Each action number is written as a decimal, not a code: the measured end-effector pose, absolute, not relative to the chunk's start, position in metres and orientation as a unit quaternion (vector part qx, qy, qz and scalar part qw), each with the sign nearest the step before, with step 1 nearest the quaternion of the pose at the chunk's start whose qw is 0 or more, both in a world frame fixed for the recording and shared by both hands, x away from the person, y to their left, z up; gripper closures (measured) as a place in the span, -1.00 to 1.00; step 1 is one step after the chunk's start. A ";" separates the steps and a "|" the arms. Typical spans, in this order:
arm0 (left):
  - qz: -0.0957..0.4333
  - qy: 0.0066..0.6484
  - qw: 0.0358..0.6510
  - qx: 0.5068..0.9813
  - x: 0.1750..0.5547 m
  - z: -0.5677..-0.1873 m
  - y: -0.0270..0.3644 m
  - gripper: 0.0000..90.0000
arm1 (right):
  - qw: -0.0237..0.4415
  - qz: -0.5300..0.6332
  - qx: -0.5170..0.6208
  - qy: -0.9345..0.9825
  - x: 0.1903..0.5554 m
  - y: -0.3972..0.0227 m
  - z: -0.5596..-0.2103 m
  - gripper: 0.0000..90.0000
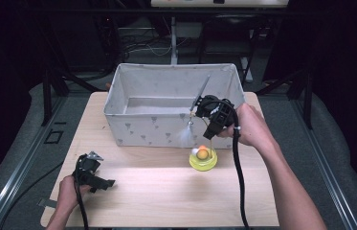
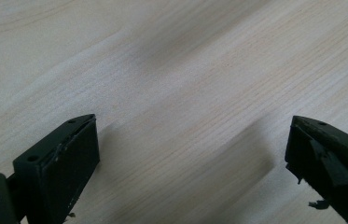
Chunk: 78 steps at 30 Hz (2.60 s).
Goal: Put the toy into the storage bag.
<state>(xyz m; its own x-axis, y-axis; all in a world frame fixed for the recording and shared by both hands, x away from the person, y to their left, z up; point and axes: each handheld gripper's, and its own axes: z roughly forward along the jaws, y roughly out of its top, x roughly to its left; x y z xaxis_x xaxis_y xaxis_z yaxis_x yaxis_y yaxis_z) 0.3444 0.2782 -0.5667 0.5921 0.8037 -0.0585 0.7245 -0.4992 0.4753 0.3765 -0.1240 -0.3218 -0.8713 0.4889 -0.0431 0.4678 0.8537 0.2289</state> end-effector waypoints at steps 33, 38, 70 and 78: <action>0.082 0.444 0.232 0.862 0.344 -0.568 0.277 -0.93 | 0.066 0.105 0.252 0.960 0.384 -0.129 -0.284 0.95; 0.082 0.441 0.231 0.863 0.345 -0.567 0.277 -0.93 | 0.067 0.103 0.253 0.960 0.385 -0.130 -0.279 0.95; 0.081 0.438 0.233 0.864 0.346 -0.568 0.276 -0.93 | 0.081 0.116 0.252 0.957 0.395 -0.130 -0.234 0.95; 0.079 0.436 0.233 0.866 0.346 -0.566 0.277 -0.93 | 0.090 0.121 0.257 0.955 0.400 -0.130 -0.218 0.95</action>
